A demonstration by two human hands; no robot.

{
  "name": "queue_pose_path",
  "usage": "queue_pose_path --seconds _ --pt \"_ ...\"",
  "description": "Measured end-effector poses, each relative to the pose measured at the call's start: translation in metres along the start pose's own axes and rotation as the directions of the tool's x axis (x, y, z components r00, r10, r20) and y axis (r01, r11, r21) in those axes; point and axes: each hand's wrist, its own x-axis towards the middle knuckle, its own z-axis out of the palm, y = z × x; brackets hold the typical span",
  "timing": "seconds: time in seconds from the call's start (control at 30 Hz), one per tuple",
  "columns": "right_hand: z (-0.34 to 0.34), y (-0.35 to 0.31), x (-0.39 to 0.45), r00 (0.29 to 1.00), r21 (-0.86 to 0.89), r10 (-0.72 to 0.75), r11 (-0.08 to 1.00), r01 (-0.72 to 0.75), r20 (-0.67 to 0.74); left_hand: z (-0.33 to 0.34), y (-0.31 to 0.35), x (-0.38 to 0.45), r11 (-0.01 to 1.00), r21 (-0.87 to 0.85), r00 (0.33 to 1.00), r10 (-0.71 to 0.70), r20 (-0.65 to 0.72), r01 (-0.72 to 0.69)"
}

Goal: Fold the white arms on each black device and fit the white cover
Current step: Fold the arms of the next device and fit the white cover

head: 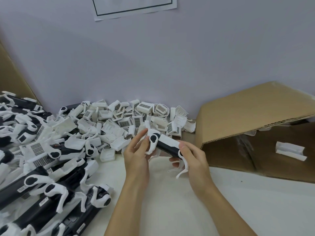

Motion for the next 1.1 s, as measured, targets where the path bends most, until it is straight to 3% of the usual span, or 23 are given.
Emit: queue_pose_path --seconds 0.17,0.33,0.43,0.53,0.67,0.77,0.83,0.9,0.97,1.1 --pt "0.002 0.004 -0.002 0.984 -0.163 -0.178 0.970 0.180 0.026 -0.002 -0.001 0.004 0.998 0.060 0.999 0.004 -0.052 -0.001" --pt "0.006 0.008 -0.004 0.887 -0.436 -0.447 0.779 0.451 0.118 -0.002 0.000 0.003 0.998 0.063 0.996 -0.003 -0.093 0.009" --pt "0.006 0.012 -0.002 0.861 -0.477 -0.487 0.728 0.492 0.146 -0.001 -0.002 0.003 0.997 0.079 0.994 0.024 -0.105 -0.016" --pt "0.004 0.016 0.000 0.880 -0.501 -0.458 0.737 0.454 0.125 -0.002 -0.002 0.002 0.994 0.105 0.995 0.034 -0.093 -0.024" --pt "0.008 0.014 -0.001 0.946 -0.401 -0.323 0.866 0.300 0.012 -0.002 -0.001 0.002 0.977 0.205 0.992 0.087 -0.093 -0.067" --pt "0.006 0.005 0.008 0.995 -0.058 0.090 0.994 -0.093 -0.051 -0.002 0.000 0.003 0.987 0.144 0.993 0.089 -0.082 -0.077" --pt "0.004 -0.003 0.012 0.928 0.081 0.372 0.924 -0.373 0.026 0.000 0.002 0.000 0.997 0.069 0.999 0.032 -0.024 -0.031" --pt "0.005 -0.008 0.009 0.855 0.227 0.501 0.824 -0.518 0.133 0.000 0.005 -0.004 0.995 -0.086 0.998 -0.054 0.040 0.057" --pt "0.005 -0.012 0.003 0.803 0.345 0.529 0.725 -0.596 0.275 -0.001 0.007 -0.005 0.979 -0.183 0.992 -0.070 0.107 0.088" --pt "-0.005 -0.008 0.003 0.724 0.365 0.518 0.632 -0.683 0.456 -0.003 0.007 -0.001 0.989 -0.130 0.988 -0.054 0.142 0.073"
